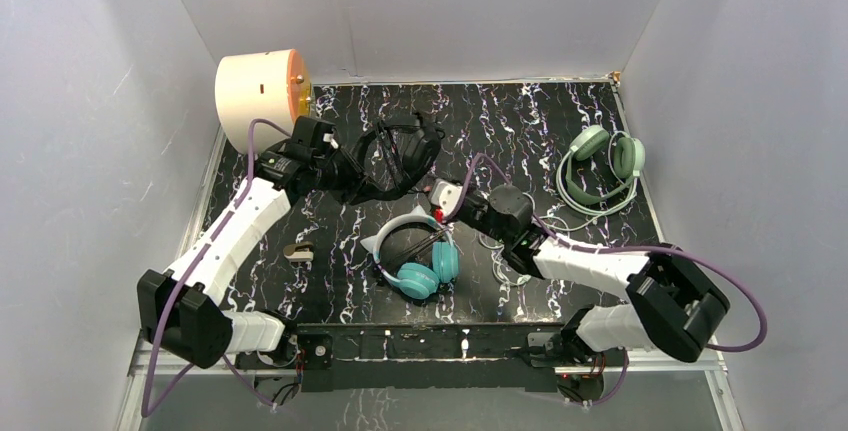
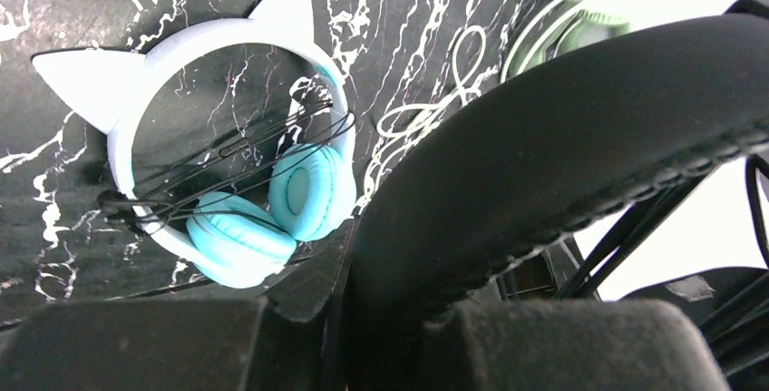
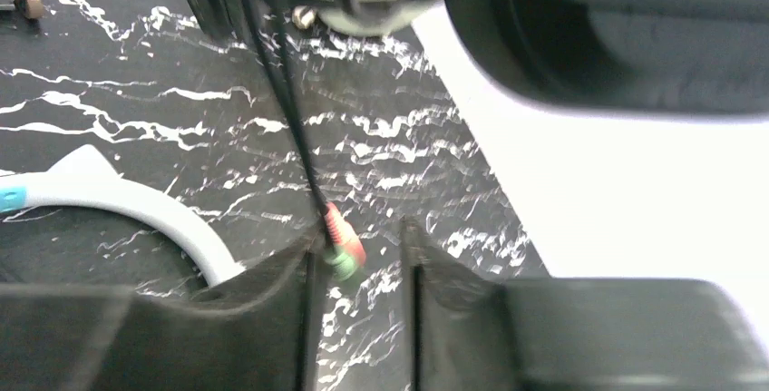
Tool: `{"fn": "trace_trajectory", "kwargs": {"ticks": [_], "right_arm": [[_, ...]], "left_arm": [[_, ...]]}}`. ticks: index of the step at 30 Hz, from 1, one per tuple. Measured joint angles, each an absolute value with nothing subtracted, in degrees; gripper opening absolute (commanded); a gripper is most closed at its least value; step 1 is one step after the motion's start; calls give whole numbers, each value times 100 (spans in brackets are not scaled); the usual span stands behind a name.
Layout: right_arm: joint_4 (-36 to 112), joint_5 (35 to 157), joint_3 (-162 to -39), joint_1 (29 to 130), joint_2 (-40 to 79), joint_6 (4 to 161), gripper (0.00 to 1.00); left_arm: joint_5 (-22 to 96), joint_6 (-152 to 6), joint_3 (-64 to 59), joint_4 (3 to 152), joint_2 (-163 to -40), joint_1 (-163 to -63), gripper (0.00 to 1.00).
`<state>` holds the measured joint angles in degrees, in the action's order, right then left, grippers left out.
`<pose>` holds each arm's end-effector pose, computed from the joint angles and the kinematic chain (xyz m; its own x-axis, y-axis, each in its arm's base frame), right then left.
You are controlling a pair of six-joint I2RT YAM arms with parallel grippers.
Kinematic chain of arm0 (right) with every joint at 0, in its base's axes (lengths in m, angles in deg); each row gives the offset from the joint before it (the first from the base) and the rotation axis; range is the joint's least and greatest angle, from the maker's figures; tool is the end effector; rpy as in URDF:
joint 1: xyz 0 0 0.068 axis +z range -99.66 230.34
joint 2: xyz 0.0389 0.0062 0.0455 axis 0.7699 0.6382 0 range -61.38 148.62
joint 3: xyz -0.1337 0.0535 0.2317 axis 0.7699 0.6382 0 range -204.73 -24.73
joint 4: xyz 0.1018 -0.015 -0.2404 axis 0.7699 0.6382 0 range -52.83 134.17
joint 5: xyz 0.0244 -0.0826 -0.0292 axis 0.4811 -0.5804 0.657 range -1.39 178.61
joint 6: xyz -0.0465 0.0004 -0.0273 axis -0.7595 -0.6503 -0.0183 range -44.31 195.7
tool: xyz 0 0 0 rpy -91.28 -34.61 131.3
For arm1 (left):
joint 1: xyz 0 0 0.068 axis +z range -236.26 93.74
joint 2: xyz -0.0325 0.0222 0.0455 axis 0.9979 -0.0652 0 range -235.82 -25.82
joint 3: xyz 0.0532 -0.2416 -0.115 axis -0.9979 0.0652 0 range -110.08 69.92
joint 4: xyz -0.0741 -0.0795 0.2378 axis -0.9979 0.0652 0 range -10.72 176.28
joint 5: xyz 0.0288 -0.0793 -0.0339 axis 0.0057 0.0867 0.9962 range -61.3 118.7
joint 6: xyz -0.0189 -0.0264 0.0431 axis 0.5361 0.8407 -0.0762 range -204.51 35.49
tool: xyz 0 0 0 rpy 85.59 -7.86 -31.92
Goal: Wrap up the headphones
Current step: Wrap the headphones cable around the headphones, then place the headphones at the center of the board.
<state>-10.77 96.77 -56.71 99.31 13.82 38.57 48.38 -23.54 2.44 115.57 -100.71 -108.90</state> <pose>0.1807 0.2153 0.2536 0.5500 -0.2781 -0.7875 -0.6367 0.4706 -0.6109 0.2534 -0.1188 0.3218 -0.8228 -0.5489 -0.1472 -0.2727 0.6087 -0.7451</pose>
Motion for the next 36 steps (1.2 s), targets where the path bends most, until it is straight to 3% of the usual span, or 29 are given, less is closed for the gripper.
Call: {"fn": "trace_trajectory", "kwargs": {"ticks": [6, 8, 13, 21, 30, 36], "right_arm": [[108, 9222, -5667, 9872, 860, 4777, 75], [593, 9039, -5676, 9872, 565, 5223, 97], [2230, 8814, -6165, 9872, 163, 6427, 99], [4486, 9461, -8119, 9763, 189, 9597, 99], [3045, 10527, -7733, 9687, 567, 13592, 99], [2497, 10606, -7754, 9765, 1306, 14324, 99]], "left_arm": [[4257, -1668, 233, 11590, -9909, -10855, 0], [4012, -1550, 154, 11671, -9940, -10831, 0], [3503, -1480, -47, 11745, -10032, -10767, 0], [2814, -1644, -226, 11771, -10128, -10737, 0], [2550, -1843, -270, 11830, -10128, -10737, 0], [2548, -1965, -270, 11837, -10128, -10737, 0]]}}
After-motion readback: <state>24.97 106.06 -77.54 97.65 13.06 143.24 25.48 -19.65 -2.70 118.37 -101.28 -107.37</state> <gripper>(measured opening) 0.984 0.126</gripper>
